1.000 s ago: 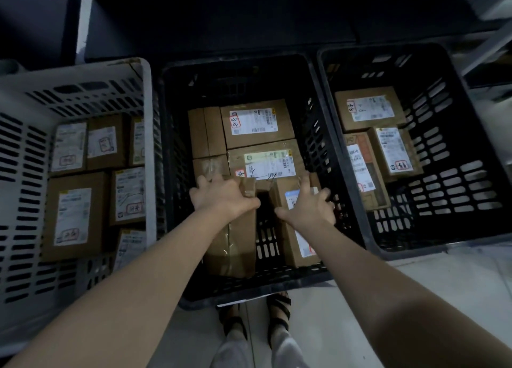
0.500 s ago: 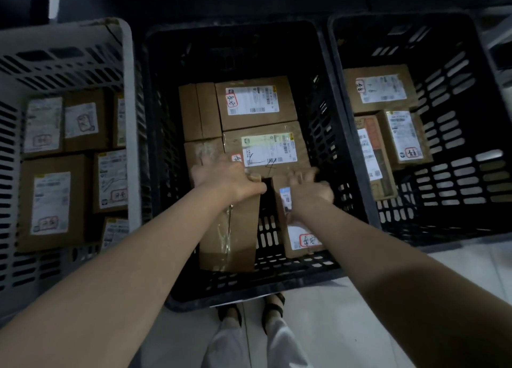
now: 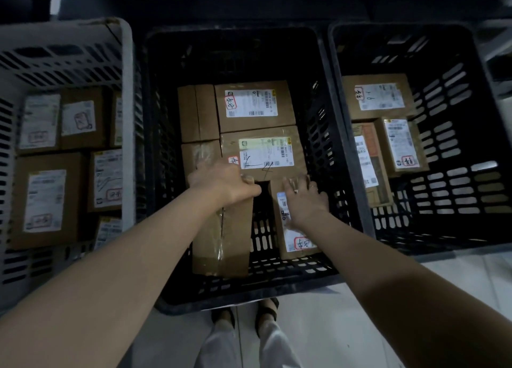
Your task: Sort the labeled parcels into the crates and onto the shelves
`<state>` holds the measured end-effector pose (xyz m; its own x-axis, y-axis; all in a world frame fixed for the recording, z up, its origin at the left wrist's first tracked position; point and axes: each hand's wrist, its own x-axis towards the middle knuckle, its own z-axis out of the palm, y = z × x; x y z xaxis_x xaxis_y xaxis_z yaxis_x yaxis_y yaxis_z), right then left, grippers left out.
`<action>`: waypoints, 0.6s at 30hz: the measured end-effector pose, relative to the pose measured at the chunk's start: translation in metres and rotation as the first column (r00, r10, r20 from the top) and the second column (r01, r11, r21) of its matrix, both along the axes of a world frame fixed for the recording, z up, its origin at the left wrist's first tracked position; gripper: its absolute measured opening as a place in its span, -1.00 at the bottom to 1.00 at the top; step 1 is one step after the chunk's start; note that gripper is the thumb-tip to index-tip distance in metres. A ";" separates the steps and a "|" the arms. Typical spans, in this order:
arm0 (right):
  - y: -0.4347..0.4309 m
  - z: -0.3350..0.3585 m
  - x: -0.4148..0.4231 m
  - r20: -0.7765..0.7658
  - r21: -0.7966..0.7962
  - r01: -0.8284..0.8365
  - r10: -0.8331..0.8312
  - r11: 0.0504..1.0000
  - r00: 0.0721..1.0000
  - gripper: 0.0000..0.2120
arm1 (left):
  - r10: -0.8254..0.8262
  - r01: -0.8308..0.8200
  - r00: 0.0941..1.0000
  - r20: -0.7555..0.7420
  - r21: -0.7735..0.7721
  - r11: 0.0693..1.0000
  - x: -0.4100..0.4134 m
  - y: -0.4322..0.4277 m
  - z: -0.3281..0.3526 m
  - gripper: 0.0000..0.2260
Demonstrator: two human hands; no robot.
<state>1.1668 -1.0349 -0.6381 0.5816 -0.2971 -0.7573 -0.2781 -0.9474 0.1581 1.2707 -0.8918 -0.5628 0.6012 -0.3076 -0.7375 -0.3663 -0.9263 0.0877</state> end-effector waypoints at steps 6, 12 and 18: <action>0.009 0.025 0.011 0.166 0.381 0.261 -0.343 0.887 0.925 -0.44 | 0.257 -0.283 0.953 -0.160 -0.167 0.945 0.014 0.023 0.017 -0.37; 0.026 0.061 0.015 0.025 0.734 0.453 -0.686 0.506 0.727 -0.70 | 0.328 -0.419 0.891 -0.313 -0.293 0.860 0.020 0.013 0.009 -0.65; 0.022 0.069 0.005 -0.355 0.641 0.745 -0.789 0.186 0.502 -0.55 | 0.158 -0.200 0.908 -0.389 -0.072 0.977 0.023 -0.030 -0.016 -0.38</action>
<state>1.1719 -1.0128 -0.5691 0.4032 -0.0704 -0.9124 -0.9150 -0.0493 -0.4005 1.2939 -0.9215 -0.5790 0.3356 -0.3112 -0.8891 -0.1147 -0.9503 0.2894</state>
